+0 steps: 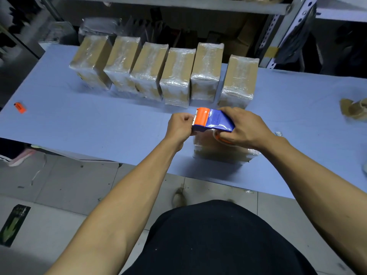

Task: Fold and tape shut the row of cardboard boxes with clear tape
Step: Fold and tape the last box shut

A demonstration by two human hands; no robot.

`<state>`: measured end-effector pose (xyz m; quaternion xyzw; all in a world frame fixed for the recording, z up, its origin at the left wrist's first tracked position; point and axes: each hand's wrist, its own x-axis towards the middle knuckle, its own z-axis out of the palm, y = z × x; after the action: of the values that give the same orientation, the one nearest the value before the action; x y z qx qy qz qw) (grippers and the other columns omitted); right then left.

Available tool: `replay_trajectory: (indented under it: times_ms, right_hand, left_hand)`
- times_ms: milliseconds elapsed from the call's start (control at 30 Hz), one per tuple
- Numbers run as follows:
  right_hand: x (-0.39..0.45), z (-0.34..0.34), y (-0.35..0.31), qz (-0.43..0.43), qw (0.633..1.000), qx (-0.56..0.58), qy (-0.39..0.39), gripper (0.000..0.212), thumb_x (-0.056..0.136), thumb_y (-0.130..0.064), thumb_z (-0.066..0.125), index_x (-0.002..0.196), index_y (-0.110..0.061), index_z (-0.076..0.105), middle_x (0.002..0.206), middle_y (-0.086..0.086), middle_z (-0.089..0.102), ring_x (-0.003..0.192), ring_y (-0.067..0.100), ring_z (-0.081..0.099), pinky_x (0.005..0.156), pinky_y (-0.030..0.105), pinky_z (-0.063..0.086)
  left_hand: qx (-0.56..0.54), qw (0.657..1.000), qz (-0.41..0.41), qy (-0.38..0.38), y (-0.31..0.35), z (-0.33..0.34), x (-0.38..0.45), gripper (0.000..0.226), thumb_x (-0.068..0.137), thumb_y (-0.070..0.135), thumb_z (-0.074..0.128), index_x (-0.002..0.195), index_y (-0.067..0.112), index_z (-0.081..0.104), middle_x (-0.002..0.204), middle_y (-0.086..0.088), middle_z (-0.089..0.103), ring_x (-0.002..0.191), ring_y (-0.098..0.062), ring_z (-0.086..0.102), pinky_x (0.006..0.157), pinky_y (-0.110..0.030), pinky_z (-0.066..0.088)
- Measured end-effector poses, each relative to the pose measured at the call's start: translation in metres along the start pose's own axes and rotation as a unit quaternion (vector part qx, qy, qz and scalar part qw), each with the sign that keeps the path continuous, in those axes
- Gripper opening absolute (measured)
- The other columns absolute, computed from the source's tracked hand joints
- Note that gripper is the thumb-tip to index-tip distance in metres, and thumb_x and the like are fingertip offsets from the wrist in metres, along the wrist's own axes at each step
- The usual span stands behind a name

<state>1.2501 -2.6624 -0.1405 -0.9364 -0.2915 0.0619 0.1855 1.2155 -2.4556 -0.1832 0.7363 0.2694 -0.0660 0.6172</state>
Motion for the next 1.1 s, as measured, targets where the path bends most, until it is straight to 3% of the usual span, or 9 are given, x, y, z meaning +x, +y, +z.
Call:
replay_trajectory:
  times_ms: [100, 233, 400, 633, 700, 767, 867, 933, 1100]
  right_hand:
    - [0.003, -0.003, -0.006, -0.013, 1.0, -0.014, -0.018, 0.056, 0.08, -0.058, 0.06, 0.128, -0.035, 0.044, 0.11, -0.001, 0.062, 0.096, 0.024, 0.059, 0.074, 0.032, 0.048]
    - [-0.008, -0.017, 0.009, -0.004, 0.997, -0.066, -0.034, 0.06, 0.08, -0.063, 0.061, 0.13, -0.032, 0.046, 0.111, 0.001, 0.062, 0.096, 0.028, 0.06, 0.075, 0.034, 0.05]
    - [-0.017, -0.022, 0.016, 0.0, 0.995, -0.094, -0.044, 0.054, 0.079, -0.061, 0.061, 0.123, -0.031, 0.05, 0.105, -0.001, 0.063, 0.091, 0.025, 0.06, 0.068, 0.029, 0.043]
    - [-0.013, -0.02, 0.008, 0.022, 0.994, -0.099, -0.034, 0.055, 0.08, -0.063, 0.059, 0.124, -0.031, 0.053, 0.106, -0.001, 0.064, 0.094, 0.024, 0.06, 0.069, 0.028, 0.041]
    - [-0.014, -0.019, 0.007, 0.031, 0.994, -0.102, -0.028, 0.061, 0.075, -0.068, 0.051, 0.124, -0.031, 0.053, 0.107, -0.002, 0.065, 0.095, 0.024, 0.061, 0.069, 0.027, 0.039]
    - [-0.018, -0.019, 0.008, 0.036, 0.995, -0.088, -0.027, 0.066, 0.07, -0.068, 0.045, 0.124, -0.031, 0.053, 0.106, -0.002, 0.065, 0.094, 0.023, 0.061, 0.071, 0.028, 0.044]
    - [-0.021, -0.02, 0.008, 0.041, 0.997, -0.068, -0.027, 0.066, 0.07, -0.068, 0.045, 0.124, -0.031, 0.053, 0.106, -0.003, 0.066, 0.094, 0.021, 0.061, 0.077, 0.034, 0.052]
    - [-0.021, -0.02, 0.008, 0.042, 0.997, -0.064, -0.032, 0.065, 0.072, -0.068, 0.047, 0.125, -0.031, 0.052, 0.107, -0.003, 0.065, 0.094, 0.021, 0.061, 0.08, 0.037, 0.054]
    - [-0.021, -0.017, 0.012, 0.036, 0.998, -0.049, -0.028, 0.058, 0.079, -0.066, 0.059, 0.125, -0.031, 0.051, 0.108, -0.003, 0.066, 0.095, 0.021, 0.062, 0.081, 0.04, 0.055]
  left_hand:
    - [0.005, 1.0, 0.001, 0.02, -0.011, 0.004, 0.005, 0.02, 0.098, 0.02, 0.065, 0.105, 0.004, 0.075, 0.093, -0.013, 0.075, 0.083, -0.023, 0.074, 0.071, -0.034, 0.062]
    - [-0.082, 0.993, -0.034, 0.083, -0.03, -0.005, 0.011, 0.02, 0.098, 0.007, 0.058, 0.082, 0.008, 0.07, 0.069, -0.004, 0.062, 0.055, -0.012, 0.054, 0.053, -0.021, 0.052]
    - [-0.051, 0.993, -0.081, 0.073, -0.061, -0.003, 0.015, 0.025, 0.099, 0.007, 0.056, 0.079, 0.016, 0.068, 0.08, -0.003, 0.066, 0.063, -0.011, 0.058, 0.055, -0.019, 0.053]
    - [-0.065, 0.993, -0.091, 0.05, -0.072, 0.037, 0.017, 0.015, 0.1, 0.014, 0.059, 0.105, 0.009, 0.072, 0.105, -0.015, 0.072, 0.093, -0.029, 0.069, 0.066, -0.032, 0.056]
    - [-0.116, 0.982, -0.149, 0.029, -0.074, 0.04, 0.017, 0.027, 0.098, 0.021, 0.065, 0.123, 0.011, 0.068, 0.114, -0.015, 0.071, 0.101, -0.032, 0.071, 0.061, -0.029, 0.058]
    - [-0.176, 0.958, -0.226, 0.017, -0.072, 0.042, 0.013, 0.025, 0.096, 0.025, 0.066, 0.12, 0.017, 0.068, 0.093, -0.007, 0.073, 0.075, -0.018, 0.07, 0.042, -0.017, 0.045]
    - [-0.151, 0.954, -0.257, 0.029, -0.074, 0.041, 0.014, 0.016, 0.091, 0.01, 0.062, 0.076, 0.014, 0.066, 0.054, -0.004, 0.06, 0.041, -0.013, 0.049, 0.04, -0.016, 0.034]
    - [-0.121, 0.964, -0.236, 0.026, -0.076, 0.039, 0.013, 0.019, 0.091, 0.005, 0.059, 0.072, 0.01, 0.062, 0.06, -0.009, 0.056, 0.047, -0.017, 0.044, 0.047, -0.023, 0.033]
    - [-0.143, 0.977, -0.133, 0.08, -0.063, 0.033, 0.01, 0.031, 0.104, 0.042, 0.048, 0.081, 0.024, 0.058, 0.082, 0.006, 0.061, 0.078, -0.01, 0.06, 0.066, -0.026, 0.047]
